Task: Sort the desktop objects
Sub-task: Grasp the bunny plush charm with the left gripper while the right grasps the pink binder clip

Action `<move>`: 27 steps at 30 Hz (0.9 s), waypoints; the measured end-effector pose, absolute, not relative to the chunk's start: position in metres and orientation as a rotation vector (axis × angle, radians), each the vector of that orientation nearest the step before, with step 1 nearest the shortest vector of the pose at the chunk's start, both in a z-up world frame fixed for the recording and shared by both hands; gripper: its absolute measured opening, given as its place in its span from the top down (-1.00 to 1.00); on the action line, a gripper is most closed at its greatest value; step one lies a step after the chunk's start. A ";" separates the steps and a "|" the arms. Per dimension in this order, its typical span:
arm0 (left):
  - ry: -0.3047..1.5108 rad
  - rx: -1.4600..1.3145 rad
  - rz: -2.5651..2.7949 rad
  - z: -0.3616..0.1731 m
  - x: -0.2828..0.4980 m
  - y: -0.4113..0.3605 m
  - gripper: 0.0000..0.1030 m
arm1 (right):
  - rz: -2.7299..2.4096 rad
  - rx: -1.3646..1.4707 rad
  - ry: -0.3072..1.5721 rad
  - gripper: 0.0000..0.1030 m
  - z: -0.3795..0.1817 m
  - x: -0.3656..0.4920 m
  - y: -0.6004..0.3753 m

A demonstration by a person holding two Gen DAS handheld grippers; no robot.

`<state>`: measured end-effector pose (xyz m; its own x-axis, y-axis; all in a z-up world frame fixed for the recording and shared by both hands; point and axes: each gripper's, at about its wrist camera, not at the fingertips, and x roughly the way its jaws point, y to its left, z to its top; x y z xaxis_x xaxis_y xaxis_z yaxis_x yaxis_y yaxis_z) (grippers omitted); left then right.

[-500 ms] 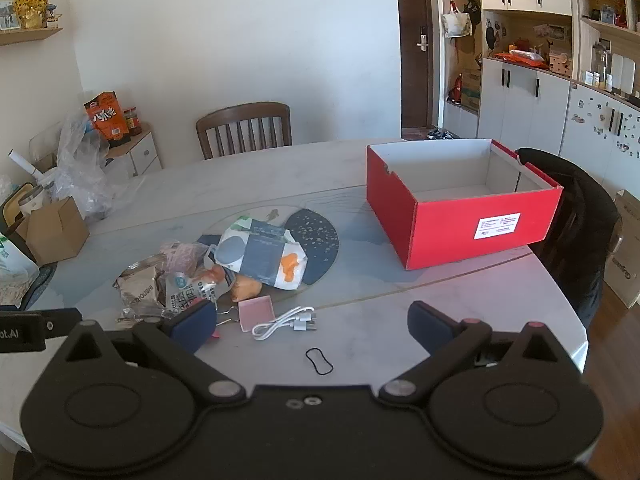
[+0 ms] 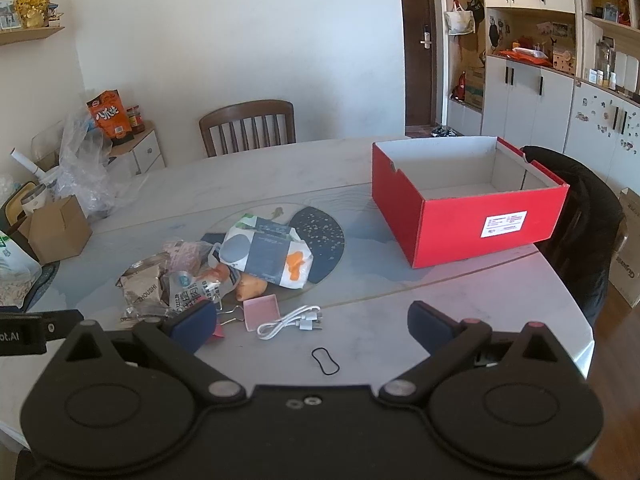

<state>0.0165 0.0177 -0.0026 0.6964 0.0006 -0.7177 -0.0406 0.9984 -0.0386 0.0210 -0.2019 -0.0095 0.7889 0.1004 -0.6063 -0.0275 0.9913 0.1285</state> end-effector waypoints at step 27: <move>0.824 -0.102 -0.011 -0.016 0.032 0.037 -1.00 | 0.217 0.070 0.624 -0.96 -0.014 0.036 -0.171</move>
